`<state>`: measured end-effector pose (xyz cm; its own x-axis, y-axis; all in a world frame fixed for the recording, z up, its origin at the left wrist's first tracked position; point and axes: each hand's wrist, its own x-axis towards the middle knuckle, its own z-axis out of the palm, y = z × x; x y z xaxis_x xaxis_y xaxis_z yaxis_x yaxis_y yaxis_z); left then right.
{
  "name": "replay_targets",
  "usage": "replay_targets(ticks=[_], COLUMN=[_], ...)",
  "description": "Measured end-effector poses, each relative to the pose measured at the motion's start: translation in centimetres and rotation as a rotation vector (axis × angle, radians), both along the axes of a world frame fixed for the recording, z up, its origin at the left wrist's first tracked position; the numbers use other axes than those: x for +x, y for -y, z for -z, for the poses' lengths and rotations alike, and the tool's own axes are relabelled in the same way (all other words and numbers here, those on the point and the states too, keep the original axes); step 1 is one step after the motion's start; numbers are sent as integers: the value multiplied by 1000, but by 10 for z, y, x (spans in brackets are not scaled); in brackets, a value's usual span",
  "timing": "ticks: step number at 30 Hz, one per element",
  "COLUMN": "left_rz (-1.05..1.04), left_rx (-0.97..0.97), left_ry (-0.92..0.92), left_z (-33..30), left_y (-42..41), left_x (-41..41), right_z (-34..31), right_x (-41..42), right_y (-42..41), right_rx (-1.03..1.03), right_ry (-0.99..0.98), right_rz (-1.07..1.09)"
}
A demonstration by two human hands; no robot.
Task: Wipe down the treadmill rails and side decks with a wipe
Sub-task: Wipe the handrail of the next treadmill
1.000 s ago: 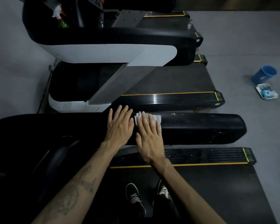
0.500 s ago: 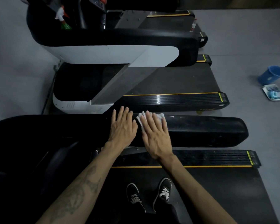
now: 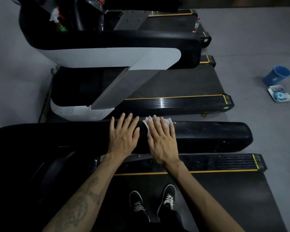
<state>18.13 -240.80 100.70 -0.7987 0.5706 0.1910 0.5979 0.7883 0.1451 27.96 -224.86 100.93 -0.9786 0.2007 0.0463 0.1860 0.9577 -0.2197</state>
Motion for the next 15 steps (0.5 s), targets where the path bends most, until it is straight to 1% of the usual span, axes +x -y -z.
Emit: replay_targets(ticks=[2, 4, 7, 10, 12, 15], left_rz=[-15, -27, -30, -28, -29, -26], left_rx=[0, 0, -4, -13, -10, -2], left_ry=[0, -3, -7, -7, -7, -12], left_z=[1, 1, 0, -1, -1, -1], left_y=[-2, -4, -4, -3, -4, -4], left_x=[1, 1, 1, 1, 2, 2], right_z=[1, 2, -2, -9, -11, -12], right_x=[9, 12, 0, -16, -19, -11], right_y=[13, 26, 19, -1, -9, -1], right_rx=[-25, -51, -58, -22, -25, -29], right_ry=[-5, -8, -2, 55, 86, 88], right_rz=[83, 90, -26, -105, -74, 50])
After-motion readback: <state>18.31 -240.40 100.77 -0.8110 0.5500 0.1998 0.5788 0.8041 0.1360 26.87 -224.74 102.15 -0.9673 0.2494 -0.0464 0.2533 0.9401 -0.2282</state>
